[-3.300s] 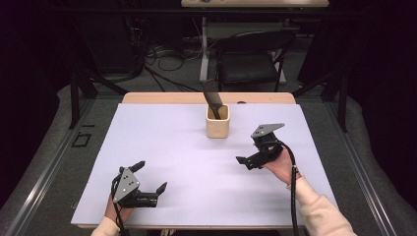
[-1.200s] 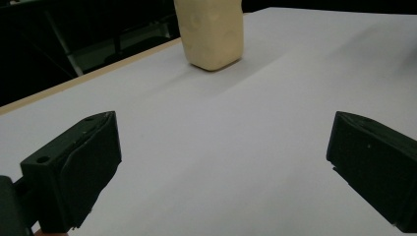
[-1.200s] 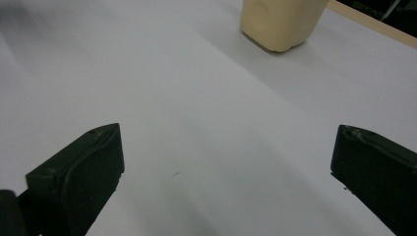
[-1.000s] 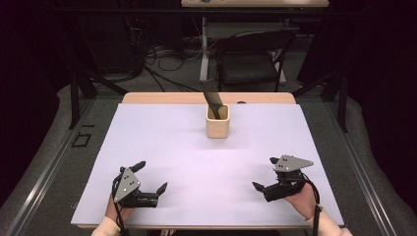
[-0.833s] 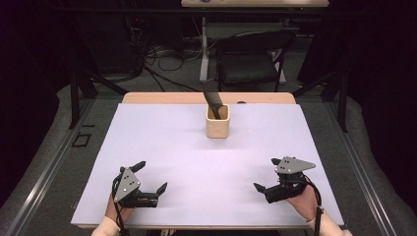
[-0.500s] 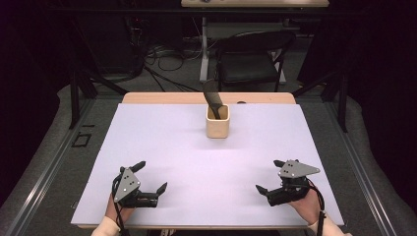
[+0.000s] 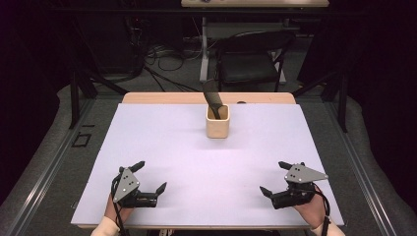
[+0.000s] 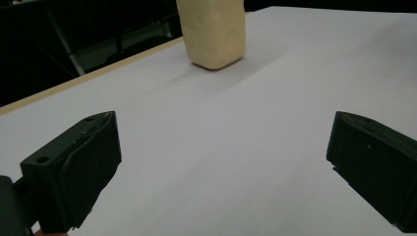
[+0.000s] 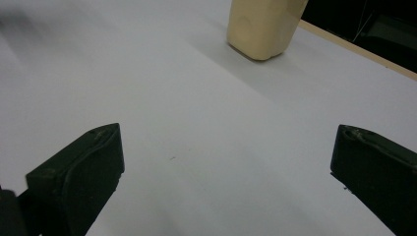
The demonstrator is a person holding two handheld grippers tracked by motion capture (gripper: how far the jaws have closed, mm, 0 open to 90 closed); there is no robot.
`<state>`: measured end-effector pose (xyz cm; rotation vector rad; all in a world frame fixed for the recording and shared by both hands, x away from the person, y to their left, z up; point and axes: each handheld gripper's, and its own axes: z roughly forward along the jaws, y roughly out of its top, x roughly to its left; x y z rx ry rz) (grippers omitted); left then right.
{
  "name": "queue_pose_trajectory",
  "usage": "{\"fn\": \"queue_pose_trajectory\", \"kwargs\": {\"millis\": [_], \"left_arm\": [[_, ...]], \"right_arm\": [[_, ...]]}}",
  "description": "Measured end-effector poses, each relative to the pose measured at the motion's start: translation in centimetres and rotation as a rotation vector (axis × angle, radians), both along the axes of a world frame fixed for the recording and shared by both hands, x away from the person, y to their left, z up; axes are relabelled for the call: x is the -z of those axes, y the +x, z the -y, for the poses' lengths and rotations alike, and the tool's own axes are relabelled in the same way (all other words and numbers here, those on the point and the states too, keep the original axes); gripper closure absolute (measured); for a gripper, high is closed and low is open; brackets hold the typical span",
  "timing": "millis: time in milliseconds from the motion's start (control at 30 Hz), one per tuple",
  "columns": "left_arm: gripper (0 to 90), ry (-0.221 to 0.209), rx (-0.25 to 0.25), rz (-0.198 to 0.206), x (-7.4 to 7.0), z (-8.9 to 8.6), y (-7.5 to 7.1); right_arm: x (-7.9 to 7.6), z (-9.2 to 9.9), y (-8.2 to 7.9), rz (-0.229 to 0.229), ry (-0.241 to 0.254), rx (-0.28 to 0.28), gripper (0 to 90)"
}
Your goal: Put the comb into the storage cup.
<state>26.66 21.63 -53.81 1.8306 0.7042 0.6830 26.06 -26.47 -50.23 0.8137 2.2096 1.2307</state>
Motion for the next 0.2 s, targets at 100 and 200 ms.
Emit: {"fn": "queue_pose_trajectory", "kwargs": {"millis": [100, 200], "left_arm": [[0.1, 0.004, 0.003, -0.001, 0.01, 0.08, 0.05], [0.1, 0.007, 0.003, -0.002, 0.0, 0.15, 0.11]], "right_arm": [[-0.05, 0.13, -0.14, 0.006, 0.004, 0.001, 0.0], [-0.05, 0.35, -0.21, 0.01, 0.018, 0.004, 0.0]]}}
